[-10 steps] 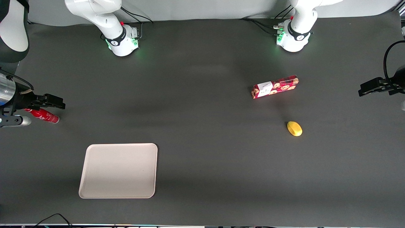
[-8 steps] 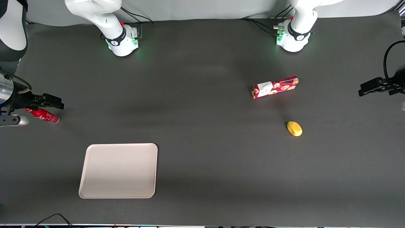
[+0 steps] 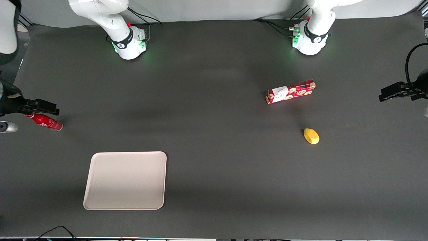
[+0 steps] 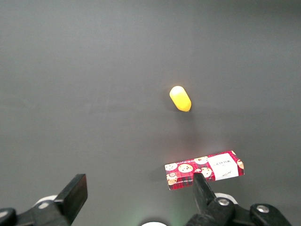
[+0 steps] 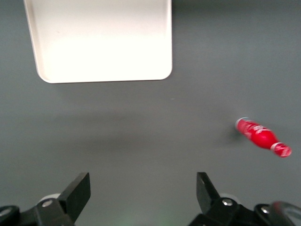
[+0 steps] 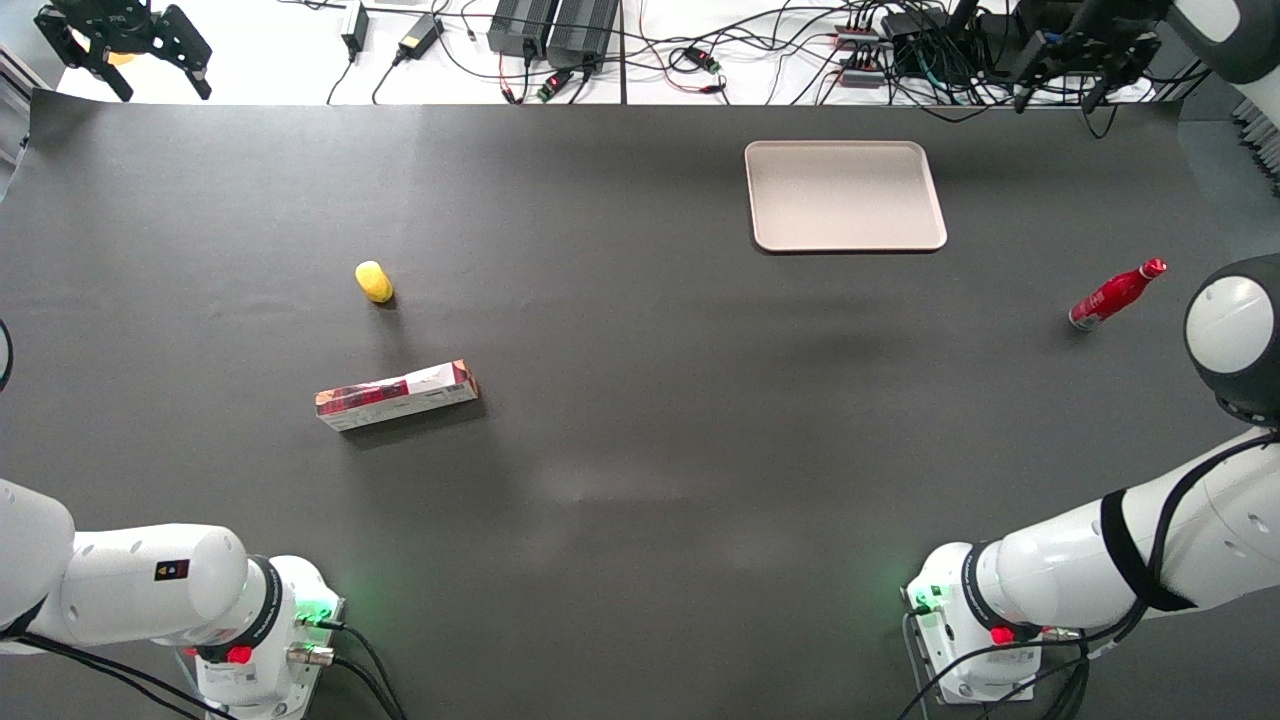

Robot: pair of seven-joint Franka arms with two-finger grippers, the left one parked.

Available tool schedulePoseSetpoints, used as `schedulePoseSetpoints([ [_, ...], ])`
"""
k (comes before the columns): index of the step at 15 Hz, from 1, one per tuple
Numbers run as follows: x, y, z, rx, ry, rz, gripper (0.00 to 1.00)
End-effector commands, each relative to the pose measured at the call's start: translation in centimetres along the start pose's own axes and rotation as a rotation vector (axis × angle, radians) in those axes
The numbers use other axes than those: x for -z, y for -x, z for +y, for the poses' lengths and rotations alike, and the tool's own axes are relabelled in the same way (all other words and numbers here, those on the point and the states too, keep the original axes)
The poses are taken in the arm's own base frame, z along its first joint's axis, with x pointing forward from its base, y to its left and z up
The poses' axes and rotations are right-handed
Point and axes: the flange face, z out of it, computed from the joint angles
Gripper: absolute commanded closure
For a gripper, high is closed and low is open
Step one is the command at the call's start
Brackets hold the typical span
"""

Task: Place coke bottle on tray
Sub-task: 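Move the right gripper over the red Coca-Cola bottle lying on its side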

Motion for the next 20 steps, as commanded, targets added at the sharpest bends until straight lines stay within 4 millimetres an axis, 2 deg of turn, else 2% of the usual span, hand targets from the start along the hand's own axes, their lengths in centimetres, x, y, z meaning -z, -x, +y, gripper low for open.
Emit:
schedulePoseSetpoints([
  [1,-0.3,1.3,8.0,0.086,0.006,-0.014,0.0],
  [2,-0.5,1.6,9.6,0.112,0.042,-0.029,0.0],
  [5,-2.8,1.9,12.6,0.175,0.126,-0.071,0.0],
  [7,-5.8,2.6,17.1,0.245,0.139,-0.056,0.0],
  [9,-10.1,3.7,21.0,0.305,0.143,-0.03,0.0],
  [11,-13.6,4.9,23.7,0.352,0.153,0.018,0.0],
  [14,-18.3,7.1,25.6,0.305,0.091,0.061,0.0],
  [17,-20.9,7.7,25.4,0.317,0.082,0.079,0.0],
  [20,-22.6,8.2,26.0,0.341,0.118,0.108,0.0],
])
